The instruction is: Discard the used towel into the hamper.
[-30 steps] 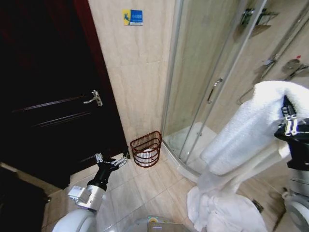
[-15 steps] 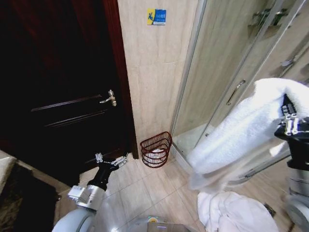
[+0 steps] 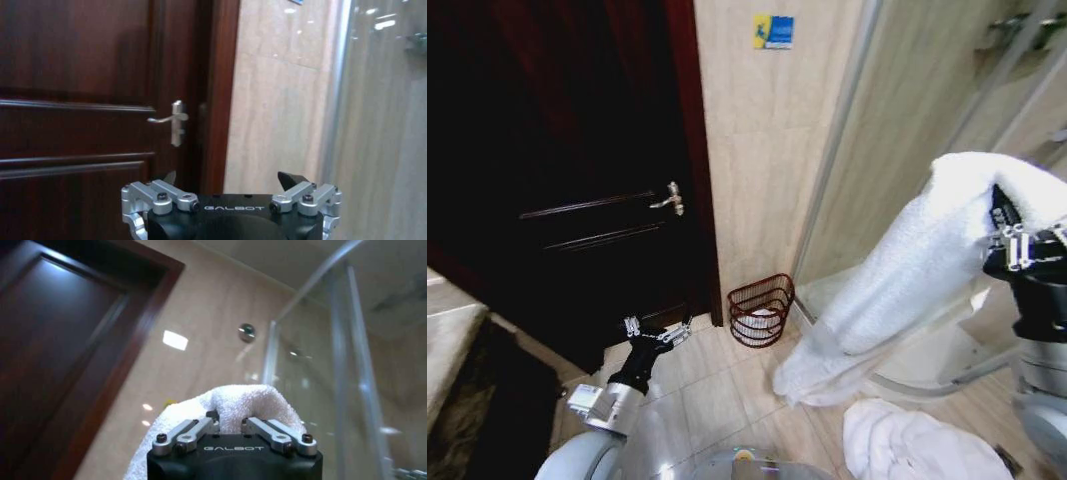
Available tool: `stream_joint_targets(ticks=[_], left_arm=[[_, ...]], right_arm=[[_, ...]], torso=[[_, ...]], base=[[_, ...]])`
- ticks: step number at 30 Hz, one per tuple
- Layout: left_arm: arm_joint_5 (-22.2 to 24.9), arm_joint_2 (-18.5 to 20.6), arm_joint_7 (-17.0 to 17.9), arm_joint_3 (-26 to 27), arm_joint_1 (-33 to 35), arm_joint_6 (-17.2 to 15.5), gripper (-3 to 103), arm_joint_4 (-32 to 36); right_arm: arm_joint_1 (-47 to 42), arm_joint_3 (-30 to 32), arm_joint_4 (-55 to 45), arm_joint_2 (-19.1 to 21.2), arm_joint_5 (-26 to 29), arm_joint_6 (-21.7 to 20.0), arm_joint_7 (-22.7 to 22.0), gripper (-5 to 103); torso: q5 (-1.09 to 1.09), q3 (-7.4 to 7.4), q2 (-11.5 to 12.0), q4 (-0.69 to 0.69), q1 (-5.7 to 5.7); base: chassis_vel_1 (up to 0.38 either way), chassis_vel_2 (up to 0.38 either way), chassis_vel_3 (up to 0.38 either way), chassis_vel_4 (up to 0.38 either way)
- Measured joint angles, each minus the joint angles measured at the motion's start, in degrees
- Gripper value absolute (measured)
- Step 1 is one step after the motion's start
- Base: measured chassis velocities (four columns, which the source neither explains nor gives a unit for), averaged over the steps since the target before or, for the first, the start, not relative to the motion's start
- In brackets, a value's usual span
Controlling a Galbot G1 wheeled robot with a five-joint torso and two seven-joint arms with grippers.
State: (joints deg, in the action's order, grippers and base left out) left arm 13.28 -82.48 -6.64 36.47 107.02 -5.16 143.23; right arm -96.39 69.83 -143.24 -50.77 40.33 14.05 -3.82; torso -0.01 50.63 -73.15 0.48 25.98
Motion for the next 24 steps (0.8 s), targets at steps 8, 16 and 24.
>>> stream_joint_targets(ticks=[8, 16, 24], left_arm=[[0.0, 0.0, 0.0, 0.0, 0.0, 0.0, 99, 0.0], [0.0, 0.0, 0.0, 0.0, 0.0, 0.0, 99, 0.0], [0.0, 0.0, 0.0, 0.0, 0.0, 0.0, 99, 0.0]], right_arm=[[3.9, 1.2, 0.0, 5.1, 3.2, -0.6, 0.1, 10], [8.7, 3.5, 1.4, 9.6, 8.0, -1.2, 0.6, 10], [13.5, 4.8, 9.6, 15.2, 13.1, -1.0, 3.1, 10]], torso=[[0.00, -0.38, 0.7, 0.00, -0.37], [0.05, -0.78, 1.4, 0.00, -0.69], [0.00, -1.03, 1.9, -0.04, -0.87]], base=[[0.107, 0.097, 0.119, 0.118], [0.130, 0.133, 0.121, 0.133], [0.120, 0.119, 0.121, 0.106]])
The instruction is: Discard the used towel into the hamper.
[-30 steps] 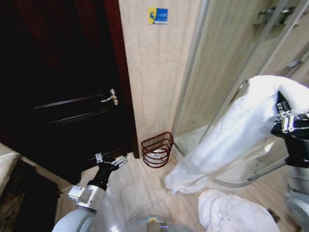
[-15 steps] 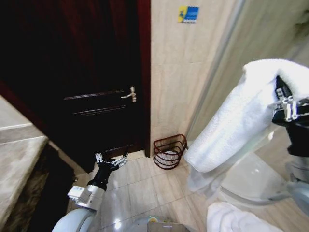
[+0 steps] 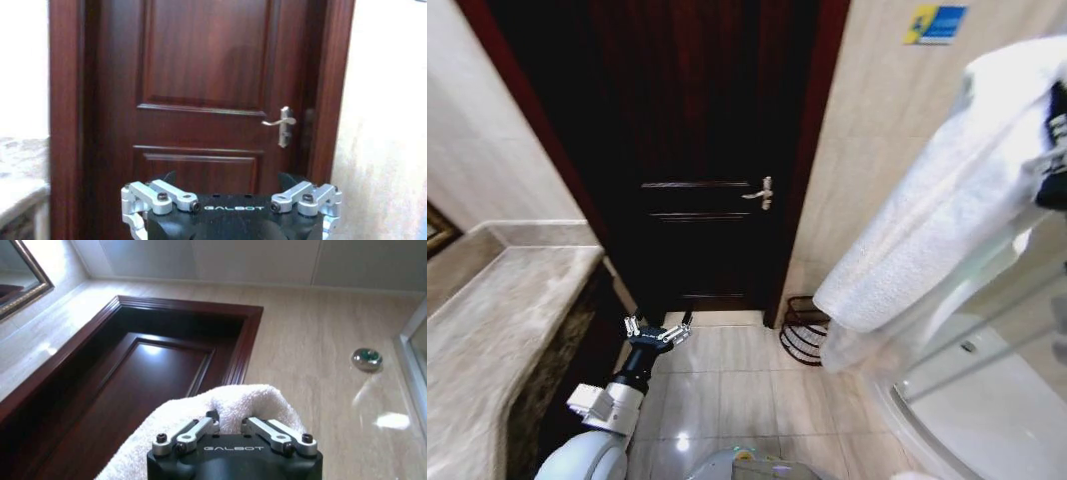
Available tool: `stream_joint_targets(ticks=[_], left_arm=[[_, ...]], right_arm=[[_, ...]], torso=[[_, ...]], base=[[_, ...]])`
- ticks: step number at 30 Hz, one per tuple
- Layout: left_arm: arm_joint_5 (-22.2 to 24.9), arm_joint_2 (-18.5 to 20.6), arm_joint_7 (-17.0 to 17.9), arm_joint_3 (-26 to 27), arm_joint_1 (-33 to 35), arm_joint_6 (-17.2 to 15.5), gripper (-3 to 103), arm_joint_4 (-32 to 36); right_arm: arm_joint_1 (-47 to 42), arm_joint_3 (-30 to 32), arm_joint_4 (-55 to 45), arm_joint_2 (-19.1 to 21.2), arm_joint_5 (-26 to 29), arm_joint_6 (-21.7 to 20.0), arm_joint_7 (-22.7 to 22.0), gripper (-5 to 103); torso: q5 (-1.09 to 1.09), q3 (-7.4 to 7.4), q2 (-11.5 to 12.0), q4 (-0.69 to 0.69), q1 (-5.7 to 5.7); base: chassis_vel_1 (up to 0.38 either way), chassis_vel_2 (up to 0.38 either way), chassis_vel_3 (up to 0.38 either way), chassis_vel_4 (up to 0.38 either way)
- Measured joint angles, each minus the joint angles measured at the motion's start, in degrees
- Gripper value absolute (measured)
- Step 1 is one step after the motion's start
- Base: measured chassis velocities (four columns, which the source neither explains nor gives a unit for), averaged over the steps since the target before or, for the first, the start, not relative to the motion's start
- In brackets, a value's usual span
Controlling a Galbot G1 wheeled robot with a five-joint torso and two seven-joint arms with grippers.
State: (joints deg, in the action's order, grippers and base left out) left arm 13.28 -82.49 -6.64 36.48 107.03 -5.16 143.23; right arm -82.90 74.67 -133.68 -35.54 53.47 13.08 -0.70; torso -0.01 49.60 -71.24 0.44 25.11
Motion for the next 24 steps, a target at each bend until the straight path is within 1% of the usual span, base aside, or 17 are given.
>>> stream_joint_targets(ticks=[2, 3, 5, 6, 15, 19, 20, 24], left_arm=[[0.0, 0.0, 0.0, 0.0, 0.0, 0.0, 99, 0.0], [0.0, 0.0, 0.0, 0.0, 0.0, 0.0, 99, 0.0], [0.0, 0.0, 0.0, 0.0, 0.0, 0.0, 99, 0.0], [0.0, 0.0, 0.0, 0.0, 0.0, 0.0, 99, 0.0], [0.0, 0.0, 0.0, 0.0, 0.0, 0.0, 99, 0.0], [0.0, 0.0, 0.0, 0.0, 0.0, 0.0, 99, 0.0], [0.0, 0.0, 0.0, 0.0, 0.0, 0.0, 99, 0.0], [0.0, 0.0, 0.0, 0.0, 0.0, 0.0, 99, 0.0]], right_arm=[[1.5, -0.4, 3.5, 1.2, 1.0, 0.2, 1.3, 10], [1.5, -0.4, 3.5, 1.2, 1.0, 0.2, 1.3, 10], [2.6, -1.0, 6.1, 1.9, 1.5, 0.3, 2.2, 10], [3.1, -1.5, 7.0, 2.2, 1.7, 0.3, 2.3, 10], [8.0, -5.7, 11.3, 4.0, 2.3, -0.4, 2.4, 10], [12.3, -8.4, 14.2, 6.4, 3.9, -1.1, 2.3, 10], [12.7, -8.5, 14.7, 6.8, 4.1, -1.1, 2.3, 10], [13.5, -8.6, 16.5, 7.6, 4.6, -1.1, 2.3, 10]], torso=[[0.01, -0.02, 0.0, 0.01, -0.01], [0.01, -0.02, 0.0, 0.01, -0.01], [-0.03, -0.02, 0.0, 0.06, -0.01], [-0.02, -0.02, 0.0, 0.07, -0.01], [0.00, 0.01, 0.0, 0.04, 0.00], [0.02, 0.03, -0.1, 0.03, 0.02], [0.02, 0.03, -0.1, 0.02, 0.03], [0.00, 0.04, -0.1, 0.05, 0.04]], base=[[0.011, 0.024, 0.039, 0.039], [0.000, 0.000, 0.000, 0.000], [0.000, 0.000, 0.000, 0.000], [0.000, 0.000, 0.000, 0.000], [0.000, 0.000, 0.000, 0.000], [0.000, 0.000, 0.000, 0.000], [0.000, 0.000, 0.000, 0.000], [0.000, 0.000, 0.000, 0.000]])
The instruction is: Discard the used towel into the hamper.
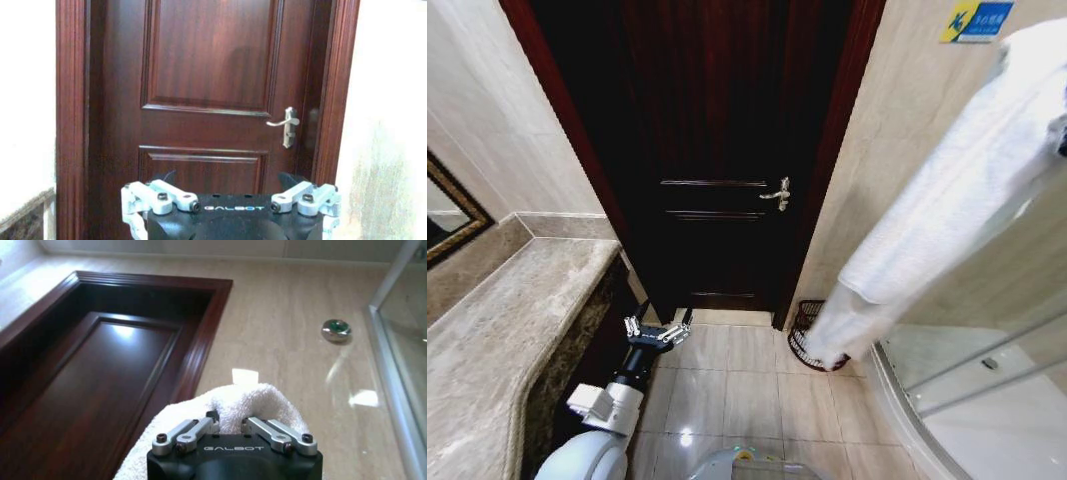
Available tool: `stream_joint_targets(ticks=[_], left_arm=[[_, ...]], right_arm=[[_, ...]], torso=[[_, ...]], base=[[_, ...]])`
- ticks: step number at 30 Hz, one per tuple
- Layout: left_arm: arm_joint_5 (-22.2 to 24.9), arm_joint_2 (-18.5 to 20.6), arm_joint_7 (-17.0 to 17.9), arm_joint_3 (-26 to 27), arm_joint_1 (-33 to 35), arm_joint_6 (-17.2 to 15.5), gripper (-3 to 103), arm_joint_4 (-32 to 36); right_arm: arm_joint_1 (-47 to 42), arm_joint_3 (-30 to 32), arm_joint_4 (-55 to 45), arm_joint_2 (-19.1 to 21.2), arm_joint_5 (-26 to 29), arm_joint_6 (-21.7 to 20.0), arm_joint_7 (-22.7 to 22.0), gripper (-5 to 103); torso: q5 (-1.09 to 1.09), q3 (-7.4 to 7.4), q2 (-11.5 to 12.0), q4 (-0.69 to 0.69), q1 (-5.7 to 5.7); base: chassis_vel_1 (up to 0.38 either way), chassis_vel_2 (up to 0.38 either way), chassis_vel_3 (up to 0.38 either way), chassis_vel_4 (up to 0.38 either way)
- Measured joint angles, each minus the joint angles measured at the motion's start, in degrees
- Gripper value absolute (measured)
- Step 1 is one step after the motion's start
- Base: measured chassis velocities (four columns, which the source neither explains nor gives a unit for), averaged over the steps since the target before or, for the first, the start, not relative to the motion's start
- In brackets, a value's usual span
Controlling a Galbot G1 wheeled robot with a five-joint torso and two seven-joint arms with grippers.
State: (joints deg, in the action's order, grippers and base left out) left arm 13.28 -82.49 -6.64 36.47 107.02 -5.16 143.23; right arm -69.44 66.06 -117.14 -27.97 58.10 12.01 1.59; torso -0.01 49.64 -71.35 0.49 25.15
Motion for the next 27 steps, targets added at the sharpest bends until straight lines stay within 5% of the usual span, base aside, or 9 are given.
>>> stream_joint_targets(ticks=[11, 20, 27], left_arm=[[0.0, 0.0, 0.0, 0.0, 0.0, 0.0, 99, 0.0], [0.0, 0.0, 0.0, 0.0, 0.0, 0.0, 99, 0.0], [0.0, 0.0, 0.0, 0.0, 0.0, 0.0, 99, 0.0]], right_arm=[[6.4, -5.0, 5.5, 2.2, 3.3, 0.2, 0.9, 10], [22.4, -20.0, 13.0, 2.8, 3.1, 0.4, 1.9, 10], [36.2, -33.2, 18.6, -1.8, 0.4, 0.4, 1.5, 10]], torso=[[0.00, 0.02, 0.0, -0.01, 0.02], [0.02, 0.03, -0.1, -0.01, 0.03], [0.01, 0.05, -0.1, -0.02, 0.04]], base=[[0.000, 0.000, 0.000, 0.000], [0.000, 0.000, 0.000, 0.000], [0.000, 0.000, 0.000, 0.000]])
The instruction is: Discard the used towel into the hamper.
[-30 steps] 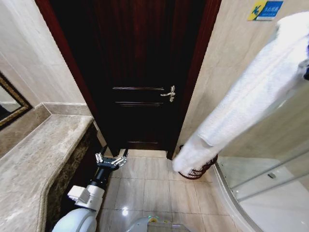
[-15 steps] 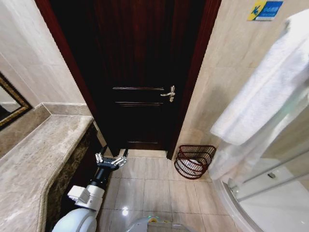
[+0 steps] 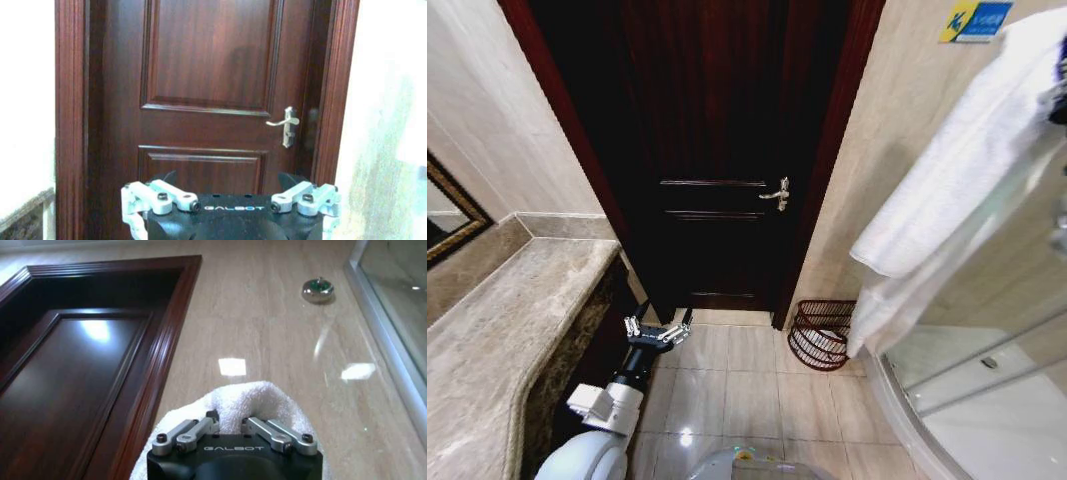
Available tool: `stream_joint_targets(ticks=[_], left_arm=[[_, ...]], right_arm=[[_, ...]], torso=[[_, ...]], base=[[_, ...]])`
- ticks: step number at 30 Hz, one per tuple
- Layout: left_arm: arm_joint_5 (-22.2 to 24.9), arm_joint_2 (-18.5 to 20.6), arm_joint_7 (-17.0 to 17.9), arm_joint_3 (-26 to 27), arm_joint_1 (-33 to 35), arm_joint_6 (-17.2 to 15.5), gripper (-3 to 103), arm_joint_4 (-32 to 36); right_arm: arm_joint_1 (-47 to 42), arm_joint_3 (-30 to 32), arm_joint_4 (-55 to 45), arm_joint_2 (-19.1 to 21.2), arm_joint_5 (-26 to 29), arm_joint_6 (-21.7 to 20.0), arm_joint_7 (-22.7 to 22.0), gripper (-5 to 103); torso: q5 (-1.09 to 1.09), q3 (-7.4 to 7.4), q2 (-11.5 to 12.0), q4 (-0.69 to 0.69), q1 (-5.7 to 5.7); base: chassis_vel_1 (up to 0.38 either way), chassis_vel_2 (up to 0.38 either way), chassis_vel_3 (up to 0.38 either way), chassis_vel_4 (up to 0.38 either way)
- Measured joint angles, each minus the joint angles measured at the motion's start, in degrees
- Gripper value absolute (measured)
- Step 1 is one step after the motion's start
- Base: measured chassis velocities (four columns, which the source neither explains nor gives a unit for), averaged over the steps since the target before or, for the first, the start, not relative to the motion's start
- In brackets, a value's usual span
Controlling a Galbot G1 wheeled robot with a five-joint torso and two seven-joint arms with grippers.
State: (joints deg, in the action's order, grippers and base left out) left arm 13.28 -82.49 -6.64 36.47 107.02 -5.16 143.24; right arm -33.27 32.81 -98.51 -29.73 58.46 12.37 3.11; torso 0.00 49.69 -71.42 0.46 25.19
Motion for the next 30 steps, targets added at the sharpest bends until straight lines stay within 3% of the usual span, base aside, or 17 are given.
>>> stream_joint_targets(ticks=[11, 23, 30], left_arm=[[0.0, 0.0, 0.0, 0.0, 0.0, 0.0, 99, 0.0], [0.0, 0.0, 0.0, 0.0, 0.0, 0.0, 99, 0.0], [0.0, 0.0, 0.0, 0.0, 0.0, 0.0, 99, 0.0]], right_arm=[[12.2, -9.7, 7.8, -3.6, -2.4, 0.9, 1.4, 10], [-2.2, -2.3, 8.2, -8.2, -7.4, 3.0, 4.3, 10], [-7.6, -1.0, 8.7, -11.0, -9.9, 4.7, 5.7, 10]], torso=[[0.04, 0.00, 0.0, 0.01, 0.00], [0.02, 0.00, 0.0, 0.03, 0.00], [0.00, 0.00, 0.0, 0.02, 0.00]], base=[[0.000, 0.000, 0.000, 0.000], [0.000, 0.000, 0.000, 0.000], [0.000, 0.000, 0.000, 0.000]])
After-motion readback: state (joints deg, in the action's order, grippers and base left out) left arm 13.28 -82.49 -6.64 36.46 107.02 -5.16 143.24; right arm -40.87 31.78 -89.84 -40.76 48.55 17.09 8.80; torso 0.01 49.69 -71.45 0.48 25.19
